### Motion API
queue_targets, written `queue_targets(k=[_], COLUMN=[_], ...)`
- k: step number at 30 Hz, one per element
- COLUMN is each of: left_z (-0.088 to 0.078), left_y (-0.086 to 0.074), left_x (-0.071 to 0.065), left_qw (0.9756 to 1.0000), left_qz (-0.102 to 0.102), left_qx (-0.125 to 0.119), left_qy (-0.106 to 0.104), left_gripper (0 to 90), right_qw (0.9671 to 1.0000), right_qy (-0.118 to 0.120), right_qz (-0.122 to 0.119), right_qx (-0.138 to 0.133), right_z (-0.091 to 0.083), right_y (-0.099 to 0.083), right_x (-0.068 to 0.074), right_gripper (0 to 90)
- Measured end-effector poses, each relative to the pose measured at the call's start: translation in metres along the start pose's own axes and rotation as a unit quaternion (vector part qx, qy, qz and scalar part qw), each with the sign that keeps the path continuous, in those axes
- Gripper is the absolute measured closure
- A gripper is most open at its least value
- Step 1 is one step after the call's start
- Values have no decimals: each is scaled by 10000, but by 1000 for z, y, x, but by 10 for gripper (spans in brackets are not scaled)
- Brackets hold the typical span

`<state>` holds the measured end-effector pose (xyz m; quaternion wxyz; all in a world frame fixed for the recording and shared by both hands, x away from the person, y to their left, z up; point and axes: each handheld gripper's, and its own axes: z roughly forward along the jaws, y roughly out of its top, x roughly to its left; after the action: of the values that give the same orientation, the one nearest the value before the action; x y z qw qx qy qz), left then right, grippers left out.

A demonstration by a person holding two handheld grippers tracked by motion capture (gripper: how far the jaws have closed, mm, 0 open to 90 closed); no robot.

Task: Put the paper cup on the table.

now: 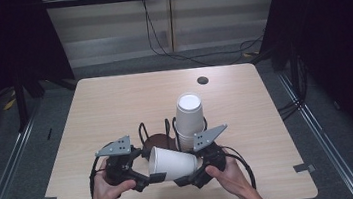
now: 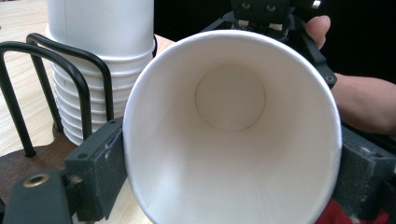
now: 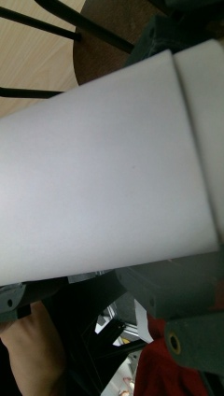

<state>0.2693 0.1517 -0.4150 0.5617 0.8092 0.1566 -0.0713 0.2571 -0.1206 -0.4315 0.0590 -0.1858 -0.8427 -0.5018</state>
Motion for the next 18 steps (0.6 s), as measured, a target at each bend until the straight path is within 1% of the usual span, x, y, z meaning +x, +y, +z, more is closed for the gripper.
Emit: queue_targets(k=[1,3,7,9,11,13,15,18], left_z=[1,2,2,1,-2,-4,-6,-10], left_y=[0,0,0,1,2,3,4,5], left_x=[-1,-2,-4,-4,-4,-4,-4,-4], left_qw=[10000,10000,9999,9999,9998,9999,9998,9997], left_qz=[1,-8,40,18,43,39,63,38], left_qx=[25,39,76,39,52,24,45,41], left_qy=[40,47,80,96,161,158,198,243], left_gripper=[125,125,128,129,129,130,130,132], right_qw=[10000,10000,9999,9999,9998,9995,9994,9989], right_qy=[-33,-36,-104,-146,-204,-313,-349,-462], right_qz=[-3,22,39,32,49,63,80,84], right_qx=[17,33,50,36,29,53,3,-55], right_z=[0,0,-2,-4,-5,-7,-8,-12], right_y=[0,-1,-2,-3,-4,-4,-5,-5], right_x=[0,0,1,1,2,2,2,4], right_gripper=[155,154,141,142,142,142,143,143])
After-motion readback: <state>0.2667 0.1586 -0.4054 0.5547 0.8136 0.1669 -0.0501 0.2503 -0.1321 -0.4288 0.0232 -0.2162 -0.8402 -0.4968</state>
